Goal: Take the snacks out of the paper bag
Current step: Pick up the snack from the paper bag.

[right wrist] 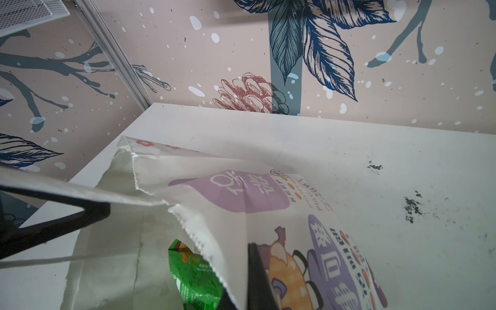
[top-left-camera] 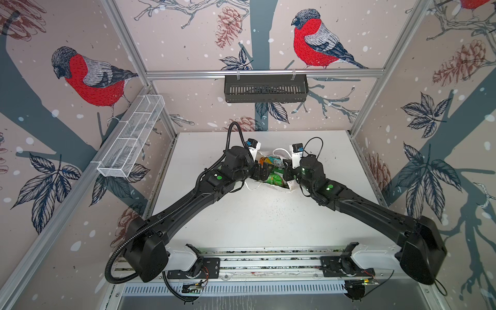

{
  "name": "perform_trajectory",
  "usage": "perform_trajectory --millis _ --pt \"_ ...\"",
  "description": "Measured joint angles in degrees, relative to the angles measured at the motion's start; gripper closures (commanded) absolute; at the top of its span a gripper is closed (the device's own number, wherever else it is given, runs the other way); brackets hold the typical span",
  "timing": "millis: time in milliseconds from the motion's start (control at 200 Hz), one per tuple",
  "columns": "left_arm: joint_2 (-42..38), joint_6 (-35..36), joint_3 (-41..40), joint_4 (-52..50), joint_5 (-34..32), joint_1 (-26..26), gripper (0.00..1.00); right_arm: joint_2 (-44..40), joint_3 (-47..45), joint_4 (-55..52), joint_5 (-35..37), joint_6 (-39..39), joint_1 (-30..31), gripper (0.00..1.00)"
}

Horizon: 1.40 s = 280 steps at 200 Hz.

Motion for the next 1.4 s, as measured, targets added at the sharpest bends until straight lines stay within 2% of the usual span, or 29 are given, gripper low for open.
perform_trajectory --millis 305,635,946,1141,1241,1401 --pt "3.28 0.15 -2.25 6.36 1.14 0.0 0.12 -0.92 -0.5 0.02 -1.29 0.24 0.0 1.0" --pt "5.53 -0.11 -4.39 14.86 -1.92 0.02 0.1 -1.51 -0.52 -0.17 -2.64 1.31 0.0 1.0" --pt "8.37 -3.06 -3.45 16.52 -1.97 0.0 0.1 -1.51 -0.52 -0.17 -2.71 1.49 -0.04 1.0" --pt "10.75 -4.48 -2.93 16.41 -2.69 0.0 0.08 -1.46 -0.5 -0.15 -3.23 1.49 -0.09 1.0" --pt "12.15 -5.73 -2.25 16.5 -3.32 0.0 0.03 -1.4 -0.46 -0.17 -3.58 1.49 -0.09 1.0" --pt "13.7 -9.01 -1.95 16.98 -3.45 0.0 0.04 -1.38 -0.24 -0.37 -3.96 1.49 -0.09 1.0"
